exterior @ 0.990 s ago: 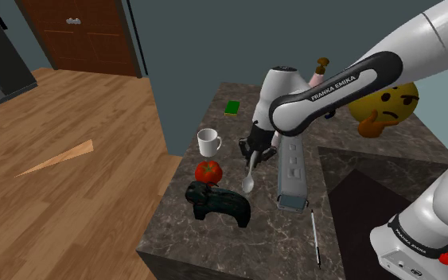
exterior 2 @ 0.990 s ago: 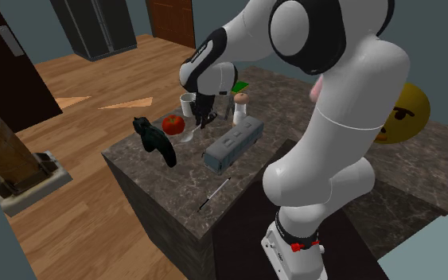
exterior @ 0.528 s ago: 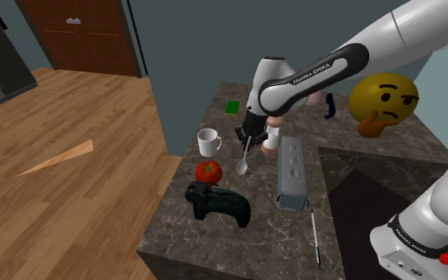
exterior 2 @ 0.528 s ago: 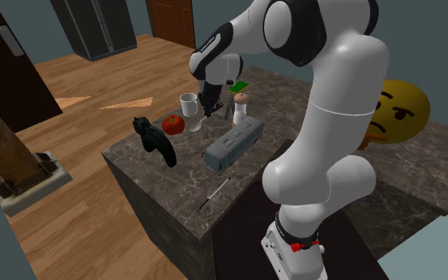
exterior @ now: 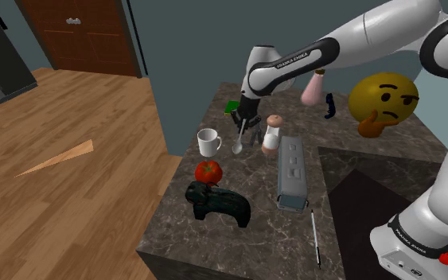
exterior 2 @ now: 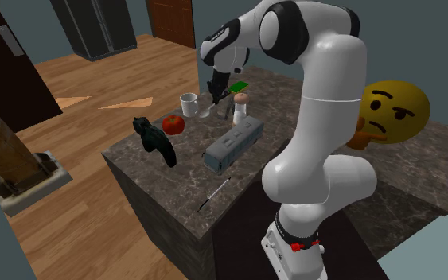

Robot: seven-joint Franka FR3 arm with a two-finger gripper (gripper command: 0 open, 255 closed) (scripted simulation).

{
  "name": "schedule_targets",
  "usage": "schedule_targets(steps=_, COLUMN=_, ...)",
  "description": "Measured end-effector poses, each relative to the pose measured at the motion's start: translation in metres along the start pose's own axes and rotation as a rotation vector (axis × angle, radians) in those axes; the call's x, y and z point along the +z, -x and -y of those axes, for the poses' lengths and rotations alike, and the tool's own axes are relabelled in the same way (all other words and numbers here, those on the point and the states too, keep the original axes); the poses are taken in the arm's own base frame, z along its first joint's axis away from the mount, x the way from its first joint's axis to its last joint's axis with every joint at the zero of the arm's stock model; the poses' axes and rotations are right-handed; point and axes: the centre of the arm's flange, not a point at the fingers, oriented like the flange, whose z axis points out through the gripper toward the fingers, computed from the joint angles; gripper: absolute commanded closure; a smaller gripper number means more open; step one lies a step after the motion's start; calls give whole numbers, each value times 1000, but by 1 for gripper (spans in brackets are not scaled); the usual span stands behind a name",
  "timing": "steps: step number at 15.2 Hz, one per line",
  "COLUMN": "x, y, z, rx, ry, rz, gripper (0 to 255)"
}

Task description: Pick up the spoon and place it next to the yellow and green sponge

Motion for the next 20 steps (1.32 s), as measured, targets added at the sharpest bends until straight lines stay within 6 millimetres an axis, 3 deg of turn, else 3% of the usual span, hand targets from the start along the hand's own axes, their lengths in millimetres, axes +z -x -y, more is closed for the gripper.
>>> schedule_targets(steps=13, x=-16, y=-160, z=54, rx=-2, ry=-2, rz=0, gripper=255)
schedule_targets(steps=15, x=-9, y=-174, z=56, rx=-1, ry=0, rz=0, gripper=255)
schedule_targets(steps=20, x=16, y=-179, z=56, rx=-1, ry=1, rz=0, gripper=255)
